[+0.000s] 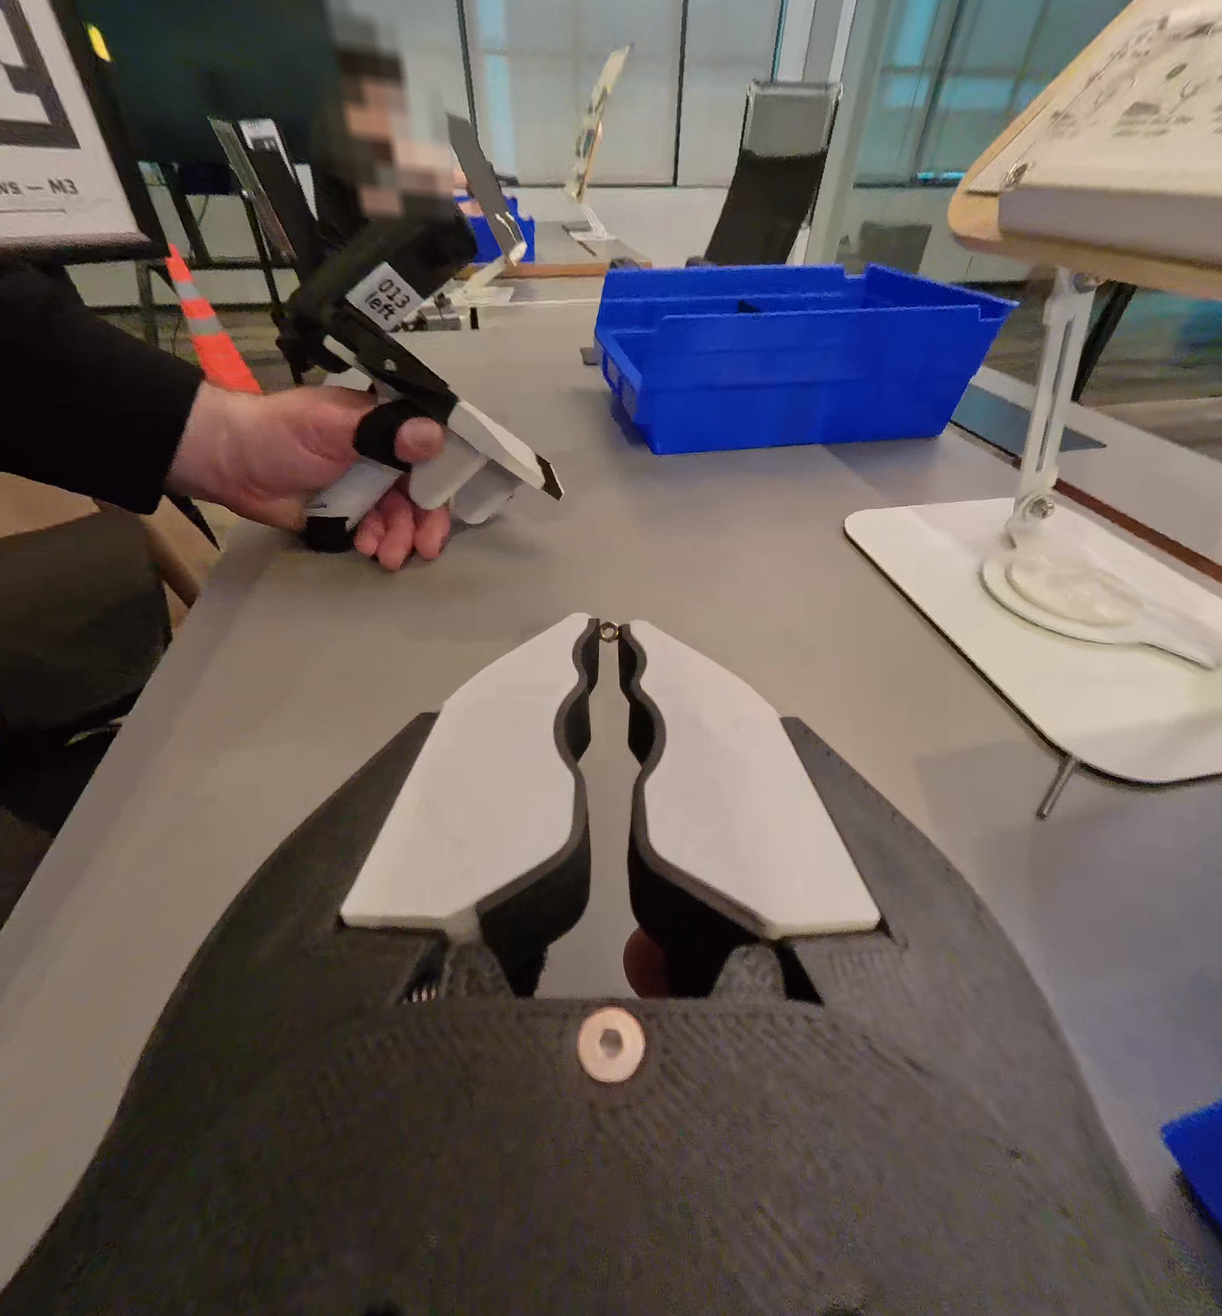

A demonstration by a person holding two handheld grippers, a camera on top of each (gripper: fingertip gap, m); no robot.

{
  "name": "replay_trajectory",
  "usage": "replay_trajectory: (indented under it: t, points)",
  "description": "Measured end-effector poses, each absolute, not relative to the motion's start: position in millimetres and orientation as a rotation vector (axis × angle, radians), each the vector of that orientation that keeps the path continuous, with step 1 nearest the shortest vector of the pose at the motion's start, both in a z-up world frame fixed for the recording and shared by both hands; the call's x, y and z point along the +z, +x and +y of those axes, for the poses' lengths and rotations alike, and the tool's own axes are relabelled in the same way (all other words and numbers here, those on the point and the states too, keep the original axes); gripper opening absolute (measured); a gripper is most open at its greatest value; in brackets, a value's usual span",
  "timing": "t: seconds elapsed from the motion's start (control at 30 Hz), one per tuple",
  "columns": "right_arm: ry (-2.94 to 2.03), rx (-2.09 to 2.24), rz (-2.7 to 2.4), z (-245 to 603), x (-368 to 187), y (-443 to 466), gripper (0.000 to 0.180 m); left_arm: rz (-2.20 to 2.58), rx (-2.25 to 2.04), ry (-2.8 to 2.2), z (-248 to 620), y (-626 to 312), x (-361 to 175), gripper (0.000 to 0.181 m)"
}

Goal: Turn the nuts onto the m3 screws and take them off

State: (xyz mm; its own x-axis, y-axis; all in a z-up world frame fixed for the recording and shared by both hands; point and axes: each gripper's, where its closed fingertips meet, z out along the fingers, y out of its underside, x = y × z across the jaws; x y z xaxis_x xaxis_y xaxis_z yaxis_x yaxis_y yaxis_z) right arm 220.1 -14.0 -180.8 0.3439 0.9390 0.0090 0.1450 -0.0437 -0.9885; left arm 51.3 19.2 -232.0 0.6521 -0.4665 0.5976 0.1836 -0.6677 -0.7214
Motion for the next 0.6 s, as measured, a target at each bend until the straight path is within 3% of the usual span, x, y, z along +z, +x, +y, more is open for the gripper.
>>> replay_trajectory:
  t: [0.43, 0.6]
  points:
    - [-1.693, 0.534, -1.267, 5.8, -225.7, 191.6, 0.005, 0.449, -1.298, -1.824, -11.6, 69.7, -198.1, 0.052]
    - [-1.718, 0.581, -1.33, -2.4, -231.9, 168.5, 0.005, 0.42, -1.419, -1.819, -16.6, 85.1, -196.0, 0.052]
